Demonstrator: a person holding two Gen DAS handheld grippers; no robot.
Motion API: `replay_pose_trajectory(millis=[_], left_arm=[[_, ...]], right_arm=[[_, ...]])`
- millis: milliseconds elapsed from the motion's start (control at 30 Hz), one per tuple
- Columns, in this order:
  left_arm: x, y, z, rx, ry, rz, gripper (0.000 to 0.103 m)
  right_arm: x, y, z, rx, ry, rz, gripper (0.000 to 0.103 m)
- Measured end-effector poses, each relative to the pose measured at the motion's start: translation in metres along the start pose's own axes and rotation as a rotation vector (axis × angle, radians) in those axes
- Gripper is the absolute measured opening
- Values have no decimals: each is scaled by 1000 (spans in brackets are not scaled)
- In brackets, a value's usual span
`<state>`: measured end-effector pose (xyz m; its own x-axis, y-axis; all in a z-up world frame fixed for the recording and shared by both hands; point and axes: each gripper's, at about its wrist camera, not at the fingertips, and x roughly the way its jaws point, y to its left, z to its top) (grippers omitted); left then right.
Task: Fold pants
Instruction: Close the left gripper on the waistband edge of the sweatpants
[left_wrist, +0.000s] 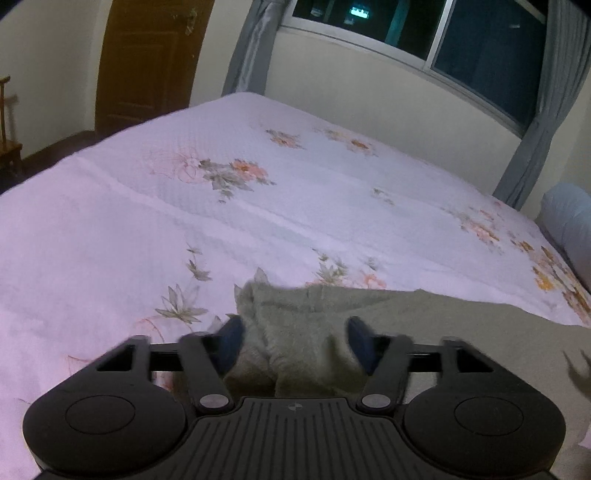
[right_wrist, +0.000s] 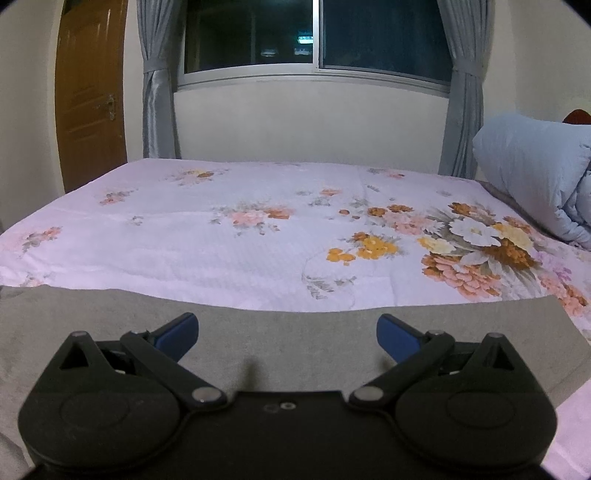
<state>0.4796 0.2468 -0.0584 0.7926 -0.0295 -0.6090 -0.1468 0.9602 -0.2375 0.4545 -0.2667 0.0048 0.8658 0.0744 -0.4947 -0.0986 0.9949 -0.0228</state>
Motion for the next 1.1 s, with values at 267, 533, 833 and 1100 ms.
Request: replay_pose_trajectory(millis=[267,533,833,1100], left_arm=[[14,10,8,-35,26,-35,63],[30,14,11,-73,54,-24,36],[28,-10,16,84,64,52,27],[33,13,9,-74,89,-1,27]], right_arm=[[-1,3,-4,-10,2,3,97],[1,7,-6,-12,6,7,97],[3,8,-6,-15,11,12,97],[1,8,-10,-16,11,18,97]])
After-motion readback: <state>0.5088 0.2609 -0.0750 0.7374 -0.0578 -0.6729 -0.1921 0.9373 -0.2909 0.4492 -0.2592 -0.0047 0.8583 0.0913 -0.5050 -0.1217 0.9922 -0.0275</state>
